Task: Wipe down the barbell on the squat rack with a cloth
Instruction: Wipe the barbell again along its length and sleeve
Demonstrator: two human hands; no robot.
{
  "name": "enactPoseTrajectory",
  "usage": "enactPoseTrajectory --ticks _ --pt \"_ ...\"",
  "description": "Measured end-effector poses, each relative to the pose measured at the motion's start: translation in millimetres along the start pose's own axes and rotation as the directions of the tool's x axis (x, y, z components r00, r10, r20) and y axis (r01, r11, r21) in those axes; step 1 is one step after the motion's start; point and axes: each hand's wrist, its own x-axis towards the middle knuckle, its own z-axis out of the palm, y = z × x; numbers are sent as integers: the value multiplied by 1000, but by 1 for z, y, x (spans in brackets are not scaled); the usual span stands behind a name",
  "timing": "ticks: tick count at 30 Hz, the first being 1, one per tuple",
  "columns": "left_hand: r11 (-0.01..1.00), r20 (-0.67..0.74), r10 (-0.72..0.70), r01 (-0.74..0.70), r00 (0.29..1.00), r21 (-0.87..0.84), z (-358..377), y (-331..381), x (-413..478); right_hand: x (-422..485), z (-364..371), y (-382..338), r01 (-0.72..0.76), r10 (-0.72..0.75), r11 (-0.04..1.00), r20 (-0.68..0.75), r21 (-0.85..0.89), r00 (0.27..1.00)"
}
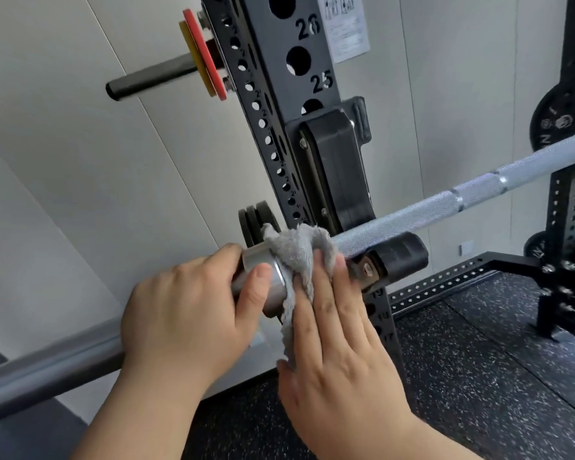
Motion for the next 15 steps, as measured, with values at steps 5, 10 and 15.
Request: enactPoseTrajectory --ticks 5,10,15 --pt "999 -3 -19 19 1000 -29 -1 -3 5 16 -10 15 57 -59 998 33 40 998" --pt "998 -33 3 -5 999 -56 -1 -4 4 23 -16 8 49 -48 993 -7 104 999" --pt "1000 -42 8 -9 999 -9 2 -7 5 10 -23 28 144 -142 988 -32 55 989"
